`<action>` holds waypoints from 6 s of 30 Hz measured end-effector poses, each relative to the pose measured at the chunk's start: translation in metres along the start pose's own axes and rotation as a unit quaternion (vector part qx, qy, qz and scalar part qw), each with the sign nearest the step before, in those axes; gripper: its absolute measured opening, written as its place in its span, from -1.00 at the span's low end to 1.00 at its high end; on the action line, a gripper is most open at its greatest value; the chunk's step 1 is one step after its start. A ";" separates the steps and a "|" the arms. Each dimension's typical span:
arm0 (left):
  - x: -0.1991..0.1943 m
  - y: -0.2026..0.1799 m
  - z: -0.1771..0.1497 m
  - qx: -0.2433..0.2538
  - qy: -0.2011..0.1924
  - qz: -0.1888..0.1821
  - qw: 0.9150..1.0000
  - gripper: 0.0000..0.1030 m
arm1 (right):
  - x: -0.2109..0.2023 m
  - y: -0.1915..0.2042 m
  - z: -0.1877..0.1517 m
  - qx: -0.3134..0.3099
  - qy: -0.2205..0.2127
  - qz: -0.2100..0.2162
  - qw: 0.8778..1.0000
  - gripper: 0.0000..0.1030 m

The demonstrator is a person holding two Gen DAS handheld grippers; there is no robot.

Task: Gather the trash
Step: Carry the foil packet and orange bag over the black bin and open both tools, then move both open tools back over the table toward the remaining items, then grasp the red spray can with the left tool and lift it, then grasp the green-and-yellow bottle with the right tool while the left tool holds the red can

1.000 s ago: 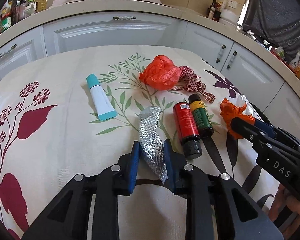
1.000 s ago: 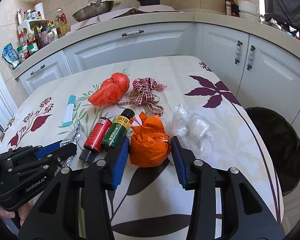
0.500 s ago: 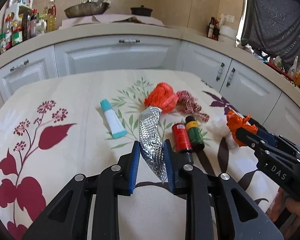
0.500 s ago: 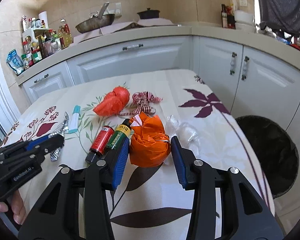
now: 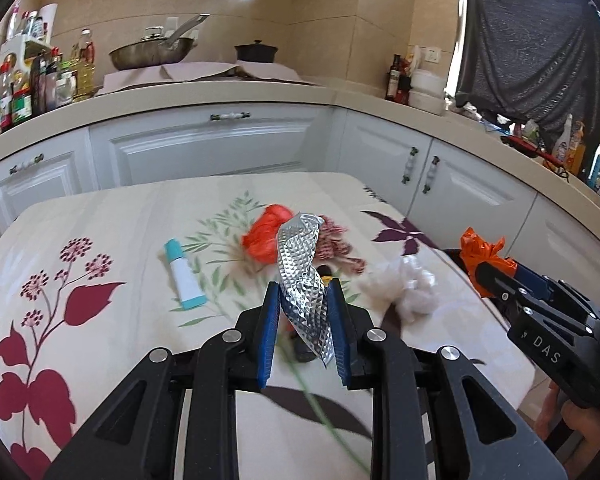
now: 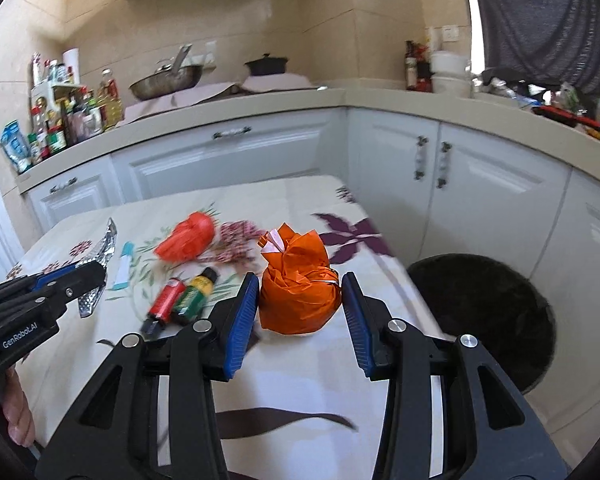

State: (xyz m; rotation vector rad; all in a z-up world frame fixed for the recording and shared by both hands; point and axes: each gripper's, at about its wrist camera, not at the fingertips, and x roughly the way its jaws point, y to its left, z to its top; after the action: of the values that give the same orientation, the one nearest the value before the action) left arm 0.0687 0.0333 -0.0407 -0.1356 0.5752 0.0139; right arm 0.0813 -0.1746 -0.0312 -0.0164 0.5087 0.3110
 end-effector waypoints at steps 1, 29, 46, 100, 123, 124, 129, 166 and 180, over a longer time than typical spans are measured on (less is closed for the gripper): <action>0.001 -0.005 0.001 0.002 -0.001 -0.004 1.000 -0.51 | -0.002 -0.004 0.000 0.000 -0.005 -0.006 1.000 -0.19; 0.071 -0.192 0.021 0.104 0.005 -0.129 0.986 -0.51 | -0.010 -0.162 -0.008 0.059 -0.039 -0.154 0.985 -0.19; 0.130 -0.248 0.025 0.133 0.032 -0.127 0.982 -0.49 | 0.027 -0.211 -0.011 0.094 -0.028 -0.172 0.980 -0.19; 0.038 0.016 -0.019 -0.020 0.066 0.048 0.996 0.09 | 0.030 0.029 -0.024 0.010 0.030 0.017 0.999 -0.01; 0.069 0.011 -0.021 -0.017 0.131 0.030 0.991 -0.52 | 0.031 0.031 -0.017 0.013 0.036 0.028 0.999 -0.01; 0.069 0.011 -0.021 -0.017 0.130 0.027 0.991 -0.52 | 0.031 0.032 -0.017 0.011 0.037 0.029 0.999 -0.01; 0.062 0.016 -0.022 -0.017 0.117 0.027 0.993 -0.52 | 0.033 0.042 -0.015 0.004 0.038 0.035 0.999 -0.01; -0.001 0.162 -0.014 -0.099 0.065 0.101 0.988 -0.52 | 0.102 0.121 -0.004 -0.032 0.158 0.035 0.986 -0.02; 0.000 0.164 -0.018 -0.102 0.068 0.093 0.988 -0.52 | 0.108 0.124 -0.011 -0.036 0.183 0.042 0.981 -0.49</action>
State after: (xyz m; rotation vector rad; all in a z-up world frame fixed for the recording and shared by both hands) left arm 0.0502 0.1938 -0.0760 -0.2825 0.7212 0.2474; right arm 0.1292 -0.0265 -0.0850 -0.1247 0.8654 0.4118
